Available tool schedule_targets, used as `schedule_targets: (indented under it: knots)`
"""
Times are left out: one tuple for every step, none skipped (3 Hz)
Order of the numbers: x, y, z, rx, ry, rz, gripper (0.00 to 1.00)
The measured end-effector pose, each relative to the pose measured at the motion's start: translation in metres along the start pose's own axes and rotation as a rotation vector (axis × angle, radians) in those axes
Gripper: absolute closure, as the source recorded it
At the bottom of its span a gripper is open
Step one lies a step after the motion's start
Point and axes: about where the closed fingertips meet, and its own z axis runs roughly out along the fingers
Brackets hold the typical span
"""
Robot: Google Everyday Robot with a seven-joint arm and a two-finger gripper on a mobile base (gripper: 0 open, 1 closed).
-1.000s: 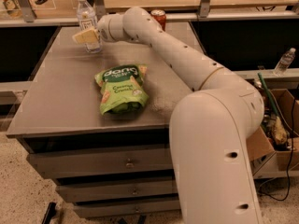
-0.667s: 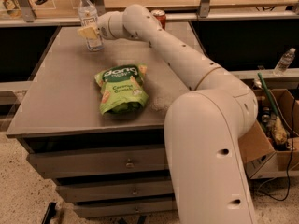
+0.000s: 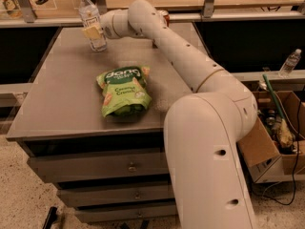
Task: Knock blue plastic bottle over
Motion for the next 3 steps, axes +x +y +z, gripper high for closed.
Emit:
schedule_targets:
  knots:
    - [0.0059, 0.0081, 0.0017, -0.050, 0.029, -0.052, 1.00]
    - [0.0087, 0.0110, 0.0010, -0.069, 0.047, -0.081, 1.00]
    - [0.0054, 0.0105, 0.0001, -0.069, 0.047, -0.081, 1.00]
